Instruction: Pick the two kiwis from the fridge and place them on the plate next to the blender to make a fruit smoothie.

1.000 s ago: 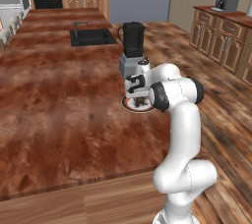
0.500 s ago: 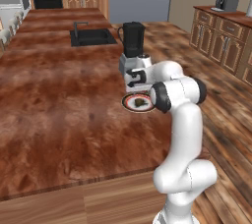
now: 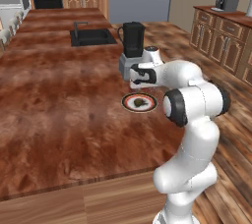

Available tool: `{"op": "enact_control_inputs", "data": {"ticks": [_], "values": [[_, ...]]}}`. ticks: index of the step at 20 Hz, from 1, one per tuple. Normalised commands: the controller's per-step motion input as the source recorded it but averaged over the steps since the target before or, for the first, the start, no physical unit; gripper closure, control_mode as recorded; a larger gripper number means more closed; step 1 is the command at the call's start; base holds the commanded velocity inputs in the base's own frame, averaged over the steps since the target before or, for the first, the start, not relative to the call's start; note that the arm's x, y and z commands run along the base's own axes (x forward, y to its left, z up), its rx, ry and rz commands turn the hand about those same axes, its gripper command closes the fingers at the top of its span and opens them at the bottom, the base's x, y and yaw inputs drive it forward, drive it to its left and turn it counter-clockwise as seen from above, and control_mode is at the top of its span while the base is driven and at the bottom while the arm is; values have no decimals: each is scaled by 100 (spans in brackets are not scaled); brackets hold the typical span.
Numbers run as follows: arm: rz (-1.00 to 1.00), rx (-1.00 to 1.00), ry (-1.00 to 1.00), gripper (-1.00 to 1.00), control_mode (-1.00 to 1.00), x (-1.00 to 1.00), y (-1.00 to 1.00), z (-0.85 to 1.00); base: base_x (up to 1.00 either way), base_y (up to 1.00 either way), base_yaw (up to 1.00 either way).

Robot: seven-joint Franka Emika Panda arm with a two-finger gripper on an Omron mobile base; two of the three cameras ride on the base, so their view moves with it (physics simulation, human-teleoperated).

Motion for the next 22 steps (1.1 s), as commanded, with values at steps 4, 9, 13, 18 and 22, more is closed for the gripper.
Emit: {"op": "enact_control_inputs", "data": {"ticks": [4, 9, 13, 18, 22], "values": [[0, 0, -20, -100, -100, -100, 0, 59, 0, 0, 0], [0, 0, -15, -100, -100, -100, 0, 72, 0, 0, 0], [4, 0, -9, -100, -100, -100, 0, 79, 0, 0, 0], [5, 0, 1, -100, -100, -100, 0, 73, 0, 0, 0], [7, 0, 3, -100, -100, -100, 0, 46, 0, 0, 0]]}}
